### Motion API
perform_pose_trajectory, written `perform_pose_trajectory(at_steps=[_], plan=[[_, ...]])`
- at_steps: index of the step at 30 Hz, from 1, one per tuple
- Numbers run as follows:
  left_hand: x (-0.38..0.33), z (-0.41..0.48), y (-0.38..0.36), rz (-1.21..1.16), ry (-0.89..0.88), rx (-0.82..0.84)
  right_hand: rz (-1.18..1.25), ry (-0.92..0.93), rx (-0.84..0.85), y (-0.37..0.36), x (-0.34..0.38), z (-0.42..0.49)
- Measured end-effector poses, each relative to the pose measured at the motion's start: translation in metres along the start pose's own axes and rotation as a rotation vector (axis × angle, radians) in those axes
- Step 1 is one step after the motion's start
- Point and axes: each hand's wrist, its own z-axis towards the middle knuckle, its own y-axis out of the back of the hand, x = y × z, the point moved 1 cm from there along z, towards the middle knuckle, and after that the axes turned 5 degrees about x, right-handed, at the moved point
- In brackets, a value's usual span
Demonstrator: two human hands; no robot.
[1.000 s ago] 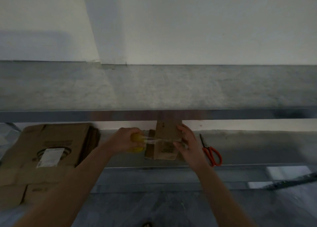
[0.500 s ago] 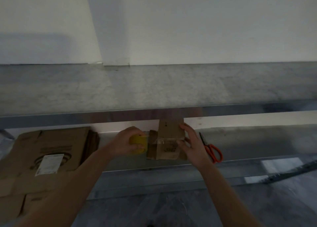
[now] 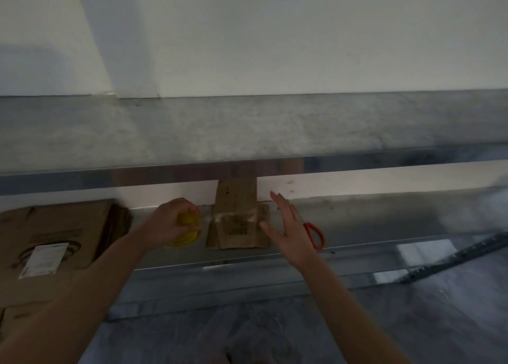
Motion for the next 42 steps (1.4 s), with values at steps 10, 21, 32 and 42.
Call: perform_pose_trajectory(at_steps=[10,21,32,42], plan=[[-0.018,-0.013,-0.013,-0.028,0.157,-0.076,-0.674,-0.275,0.057,0.025,-0.131,-0.015],[-0.037,-0.02,-0.024,-0.003,0.211,-0.13,-0.792,-0.575,0.073,0.017,-0.14,0.011],[-0.017,-0.025,-0.006,-0.03,0.118,-0.08,-0.403,-0.493,-0.07,0.01,-0.048,-0.073],[0.004,-0.026,0.015,0.001,-0.028,0.006,0.392,-0.515,-0.01,-0.105,0.071,-0.141]])
